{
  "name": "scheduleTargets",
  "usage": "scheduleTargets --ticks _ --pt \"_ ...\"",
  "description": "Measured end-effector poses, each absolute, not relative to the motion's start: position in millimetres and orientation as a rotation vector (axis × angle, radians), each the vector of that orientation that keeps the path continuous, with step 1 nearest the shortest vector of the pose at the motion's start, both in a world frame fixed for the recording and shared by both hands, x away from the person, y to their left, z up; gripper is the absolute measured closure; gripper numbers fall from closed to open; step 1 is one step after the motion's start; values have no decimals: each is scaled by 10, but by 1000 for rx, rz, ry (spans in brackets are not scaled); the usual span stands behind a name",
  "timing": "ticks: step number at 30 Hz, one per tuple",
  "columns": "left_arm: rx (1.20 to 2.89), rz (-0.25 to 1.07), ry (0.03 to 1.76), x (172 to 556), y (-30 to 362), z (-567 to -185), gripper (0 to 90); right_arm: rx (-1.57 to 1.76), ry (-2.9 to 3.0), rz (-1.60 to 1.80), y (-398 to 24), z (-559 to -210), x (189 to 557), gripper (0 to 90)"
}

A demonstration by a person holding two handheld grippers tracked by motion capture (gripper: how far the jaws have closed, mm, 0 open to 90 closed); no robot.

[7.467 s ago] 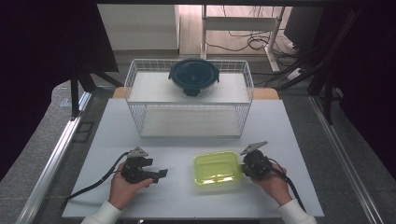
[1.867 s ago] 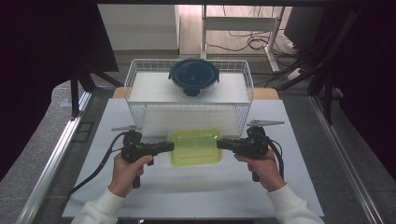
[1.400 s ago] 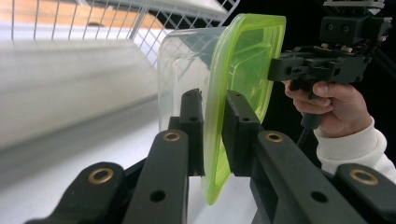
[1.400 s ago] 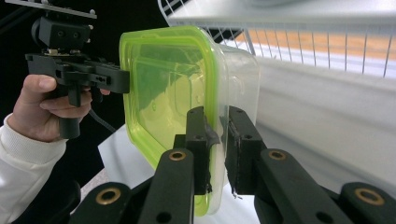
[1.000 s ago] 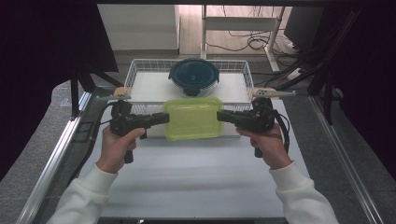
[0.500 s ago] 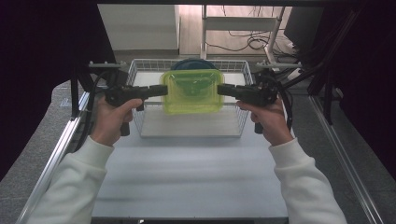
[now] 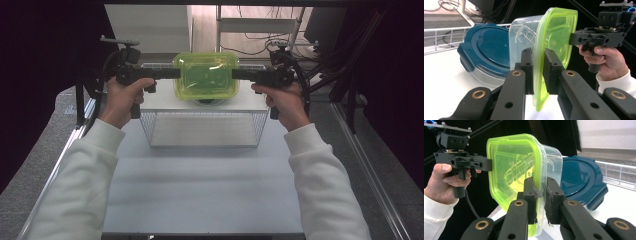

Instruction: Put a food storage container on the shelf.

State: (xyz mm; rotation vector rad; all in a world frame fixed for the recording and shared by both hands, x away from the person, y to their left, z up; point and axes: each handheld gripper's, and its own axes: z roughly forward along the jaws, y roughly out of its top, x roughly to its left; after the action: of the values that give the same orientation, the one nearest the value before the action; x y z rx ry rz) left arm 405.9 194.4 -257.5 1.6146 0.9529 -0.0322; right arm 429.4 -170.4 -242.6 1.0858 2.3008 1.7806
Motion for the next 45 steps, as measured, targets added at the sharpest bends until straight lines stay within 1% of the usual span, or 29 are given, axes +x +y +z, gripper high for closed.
scheduleTargets --ticks 6,7,10,11,14,19,28,34,35,36,37,38,39,40,41,43,45 --pt "1604 -86 990 4288 1956 -2580 801 1162 2311 1779 -1693 -2414 4496 794" --pt "1608 -110 1005 4369 1964 -2600 801 1208 2319 1781 -1694 -2444 4604 794" --pt "1611 -126 1028 4440 1964 -2626 801 1258 2334 1785 -1697 -2483 4685 793" --pt "1598 -132 1031 4460 1968 -2632 801 1303 2332 1803 -1696 -2530 4762 792" --pt "1578 -144 1052 4549 1990 -2648 804 1316 2324 1814 -1686 -2540 4812 790" --pt "1520 -204 1084 4708 2027 -2716 802 1384 2317 1797 -1655 -2529 4896 774" --pt "1387 -340 1140 4948 2081 -2943 751 1662 2242 1833 -1622 -2649 5148 719" --pt "1350 -349 1142 4988 2085 -3033 710 1694 2206 1831 -1588 -2692 5163 682" --pt "1353 -333 1146 4988 2081 -3032 692 1689 2206 1825 -1581 -2694 5159 663" --pt "1363 -314 1146 4989 2081 -3034 652 1688 2211 1819 -1571 -2693 5155 611" --pt "1366 -304 1150 4993 2078 -3035 589 1681 2208 1814 -1560 -2692 5151 542" --pt "1365 -294 1161 4994 2072 -3032 501 1680 2194 1806 -1552 -2687 5145 469" --pt "1366 -280 1164 4991 2072 -3026 399 1671 2177 1788 -1549 -2680 5136 418" --pt "1366 -262 1168 4980 2078 -3016 317 1654 2159 1779 -1546 -2667 5122 368" --pt "1364 -236 1166 4963 2089 -3000 269 1627 2145 1771 -1549 -2652 5104 326" --pt "1361 -170 1148 4901 2132 -2947 229 1560 2109 1760 -1565 -2602 5046 279" --pt "1368 -103 1126 4799 2186 -2868 228 1466 2102 1742 -1593 -2536 4956 244"
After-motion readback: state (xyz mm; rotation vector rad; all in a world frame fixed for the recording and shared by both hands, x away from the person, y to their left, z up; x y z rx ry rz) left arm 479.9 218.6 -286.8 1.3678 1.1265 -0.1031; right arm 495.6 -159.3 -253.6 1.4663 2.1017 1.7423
